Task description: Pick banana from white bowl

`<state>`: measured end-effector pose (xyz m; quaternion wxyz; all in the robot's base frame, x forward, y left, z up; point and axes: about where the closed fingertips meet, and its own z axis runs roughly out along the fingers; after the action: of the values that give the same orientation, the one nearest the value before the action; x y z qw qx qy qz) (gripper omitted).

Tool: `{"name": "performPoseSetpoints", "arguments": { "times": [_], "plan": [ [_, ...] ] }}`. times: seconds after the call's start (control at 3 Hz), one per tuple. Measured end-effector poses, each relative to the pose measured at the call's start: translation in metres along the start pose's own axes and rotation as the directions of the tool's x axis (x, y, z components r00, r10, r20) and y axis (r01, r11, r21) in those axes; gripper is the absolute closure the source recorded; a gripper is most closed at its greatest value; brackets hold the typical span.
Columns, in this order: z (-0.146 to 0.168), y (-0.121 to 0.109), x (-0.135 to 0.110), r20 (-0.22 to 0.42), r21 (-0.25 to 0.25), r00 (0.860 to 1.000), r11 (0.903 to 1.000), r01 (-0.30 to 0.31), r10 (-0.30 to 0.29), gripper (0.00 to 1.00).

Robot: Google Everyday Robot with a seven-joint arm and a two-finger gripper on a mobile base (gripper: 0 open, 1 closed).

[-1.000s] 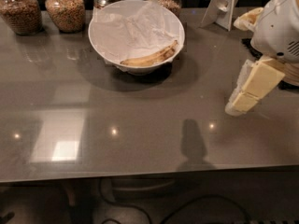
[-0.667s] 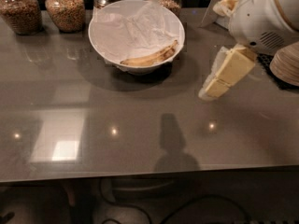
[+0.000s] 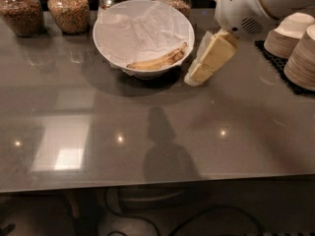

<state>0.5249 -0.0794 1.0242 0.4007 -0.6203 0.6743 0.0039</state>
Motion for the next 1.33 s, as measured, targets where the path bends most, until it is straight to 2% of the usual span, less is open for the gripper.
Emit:
{"name": "performPoseSetpoints", "arguments": {
  "times": [0.33, 0.67, 1.0, 1.33],
  "plan": [
    [0.035, -0.029, 0.004, -0.020, -0.012, 0.999, 0.9989, 0.046, -0.046, 0.00],
    [0.091, -0.062, 0.008, -0.037, -0.057, 0.995, 0.9941, 0.092, -0.095, 0.00],
    [0.138, -0.078, 0.011, -0.028, -0.110, 0.995, 0.9892, 0.097, -0.100, 0.00],
    [0.169, -0.085, 0.009, -0.004, -0.141, 0.996, 0.9865, 0.084, -0.086, 0.19]
  ]
}}
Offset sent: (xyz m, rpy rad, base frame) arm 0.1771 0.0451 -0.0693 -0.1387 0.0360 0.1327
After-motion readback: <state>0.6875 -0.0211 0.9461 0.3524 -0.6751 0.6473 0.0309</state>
